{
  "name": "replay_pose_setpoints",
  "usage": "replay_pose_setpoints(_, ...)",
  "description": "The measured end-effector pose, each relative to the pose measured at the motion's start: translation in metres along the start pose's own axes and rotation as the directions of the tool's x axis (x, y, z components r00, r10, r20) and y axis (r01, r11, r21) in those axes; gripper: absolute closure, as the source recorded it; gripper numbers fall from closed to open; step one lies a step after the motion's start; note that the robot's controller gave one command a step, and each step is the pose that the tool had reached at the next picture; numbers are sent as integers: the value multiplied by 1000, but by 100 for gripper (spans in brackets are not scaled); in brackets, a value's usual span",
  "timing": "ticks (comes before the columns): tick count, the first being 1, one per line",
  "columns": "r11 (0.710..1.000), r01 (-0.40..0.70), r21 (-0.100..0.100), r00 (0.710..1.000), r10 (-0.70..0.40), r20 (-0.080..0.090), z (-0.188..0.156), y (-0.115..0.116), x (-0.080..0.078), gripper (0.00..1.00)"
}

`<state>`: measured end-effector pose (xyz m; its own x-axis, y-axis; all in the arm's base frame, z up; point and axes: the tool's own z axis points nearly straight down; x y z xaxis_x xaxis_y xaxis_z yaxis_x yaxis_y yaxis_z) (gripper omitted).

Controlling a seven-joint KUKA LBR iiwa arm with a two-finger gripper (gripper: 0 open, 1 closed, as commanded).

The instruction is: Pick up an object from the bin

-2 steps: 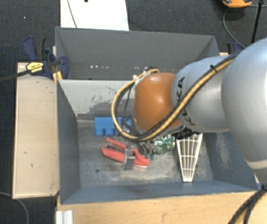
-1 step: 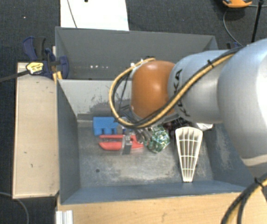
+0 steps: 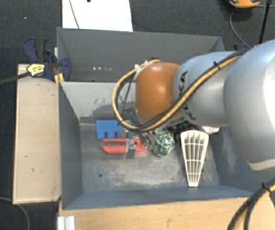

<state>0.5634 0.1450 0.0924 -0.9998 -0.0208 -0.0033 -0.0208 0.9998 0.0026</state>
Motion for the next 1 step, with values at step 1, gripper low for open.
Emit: replay_pose_setpoints(1, 1000, 15, 0, 1000, -15, 0, -120, -10, -3, 100)
